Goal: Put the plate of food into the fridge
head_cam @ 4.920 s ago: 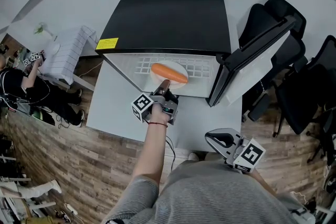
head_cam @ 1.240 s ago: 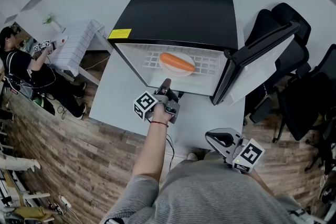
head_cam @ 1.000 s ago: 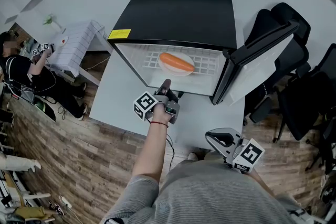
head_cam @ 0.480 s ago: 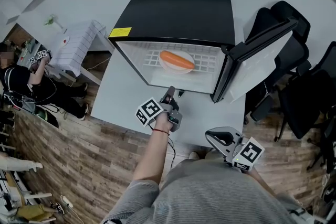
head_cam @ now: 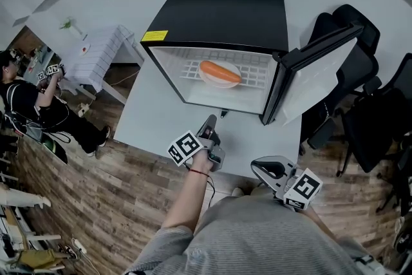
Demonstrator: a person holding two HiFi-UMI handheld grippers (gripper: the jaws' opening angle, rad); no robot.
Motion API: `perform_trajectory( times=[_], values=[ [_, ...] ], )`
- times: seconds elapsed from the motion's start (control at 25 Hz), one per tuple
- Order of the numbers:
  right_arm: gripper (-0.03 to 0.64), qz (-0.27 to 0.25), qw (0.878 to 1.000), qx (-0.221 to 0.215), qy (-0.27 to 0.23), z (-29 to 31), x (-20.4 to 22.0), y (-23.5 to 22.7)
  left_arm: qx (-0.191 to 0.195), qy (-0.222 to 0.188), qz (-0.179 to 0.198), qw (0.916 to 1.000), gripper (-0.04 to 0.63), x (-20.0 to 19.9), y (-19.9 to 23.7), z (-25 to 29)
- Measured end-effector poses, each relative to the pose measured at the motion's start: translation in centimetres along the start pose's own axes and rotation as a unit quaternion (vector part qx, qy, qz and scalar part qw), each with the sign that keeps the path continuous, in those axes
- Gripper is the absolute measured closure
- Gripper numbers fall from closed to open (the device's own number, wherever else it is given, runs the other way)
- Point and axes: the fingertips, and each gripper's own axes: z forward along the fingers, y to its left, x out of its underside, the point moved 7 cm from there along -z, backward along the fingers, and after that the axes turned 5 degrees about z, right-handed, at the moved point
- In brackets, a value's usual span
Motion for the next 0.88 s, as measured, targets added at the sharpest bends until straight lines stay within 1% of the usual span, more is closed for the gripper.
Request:
perform_trajectory(
  times=[0.08, 0.24, 0.48, 0.68, 0.8, 0.88],
  values=[
    [0.603, -0.001, 1.000, 0.000, 0.002, -0.1, 0.2, 0.4, 0.004, 0.004, 0.005, 1.0000, 0.584, 0.5, -0.3, -0.7],
    [0.603, -0.002, 1.000, -0.001, 0.007, -0.4, 0.6, 1.0, 0.005, 0.019, 0.028, 0.9994, 0.584, 2.1, -0.7, -2.4],
    [0.603, -0.003, 1.000, -0.005, 0.011, -0.8, 1.2, 2.0, 0.022, 0.048, 0.050, 0.9974, 0.584, 4.5, -1.7, -5.0],
    [0.603, -0.005, 1.000, -0.009, 0.013, -1.1, 1.6, 2.7, 0.030, 0.057, 0.065, 0.9958, 0.584, 5.8, -2.6, -6.8],
    [0.603, -0.007, 1.000, -0.009, 0.014, -1.2, 1.7, 2.9, 0.036, 0.057, 0.083, 0.9943, 0.584, 6.3, -3.4, -8.0],
    [0.603, -0.007, 1.000, -0.009, 0.014, -1.3, 1.8, 2.9, 0.038, 0.056, 0.108, 0.9918, 0.584, 6.4, -3.9, -8.9]
  ],
)
